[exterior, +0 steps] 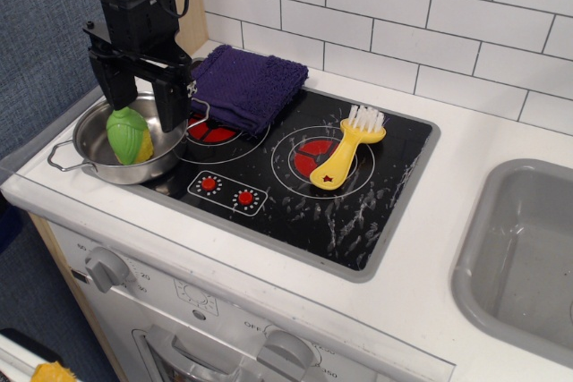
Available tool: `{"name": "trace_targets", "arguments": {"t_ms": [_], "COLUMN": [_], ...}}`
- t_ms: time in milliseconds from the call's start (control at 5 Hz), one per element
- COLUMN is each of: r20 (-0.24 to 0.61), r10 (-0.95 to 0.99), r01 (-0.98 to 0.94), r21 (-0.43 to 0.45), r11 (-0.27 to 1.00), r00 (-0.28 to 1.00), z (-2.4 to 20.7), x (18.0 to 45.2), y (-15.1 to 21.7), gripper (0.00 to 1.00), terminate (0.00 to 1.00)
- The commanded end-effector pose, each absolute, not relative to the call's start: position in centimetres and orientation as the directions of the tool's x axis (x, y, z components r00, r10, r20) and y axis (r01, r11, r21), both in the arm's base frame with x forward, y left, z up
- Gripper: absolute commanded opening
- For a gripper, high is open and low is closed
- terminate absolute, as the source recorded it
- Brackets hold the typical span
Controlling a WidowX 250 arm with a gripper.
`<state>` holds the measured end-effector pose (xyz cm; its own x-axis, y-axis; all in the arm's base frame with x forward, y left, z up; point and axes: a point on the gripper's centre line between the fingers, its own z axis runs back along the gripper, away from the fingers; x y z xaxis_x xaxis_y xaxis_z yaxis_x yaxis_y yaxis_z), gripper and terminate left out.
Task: Put the brush on the right next to the pot.
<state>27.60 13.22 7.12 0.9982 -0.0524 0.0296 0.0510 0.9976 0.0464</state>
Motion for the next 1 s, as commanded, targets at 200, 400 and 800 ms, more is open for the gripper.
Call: {"name": "trace_targets", "arguments": {"t_ms": [200,400,800], "r20": [0.054,0.044,0.042], "r10": [-0.116,-0.176,-0.195], "r01": [0.113,0.174,0.194], "r21": [0.057,0.045,0.036], "r11": [0.992,0.984,0.980], "r00": [0.992,0.983,0.980], "z": [8.4,8.2,5.6], "x": [29.0,30.1,33.0], "y": [9.3,5.7,0.7], "gripper": [1.00,1.00,1.00], "terminate": [0.00,0.00,0.00]}}
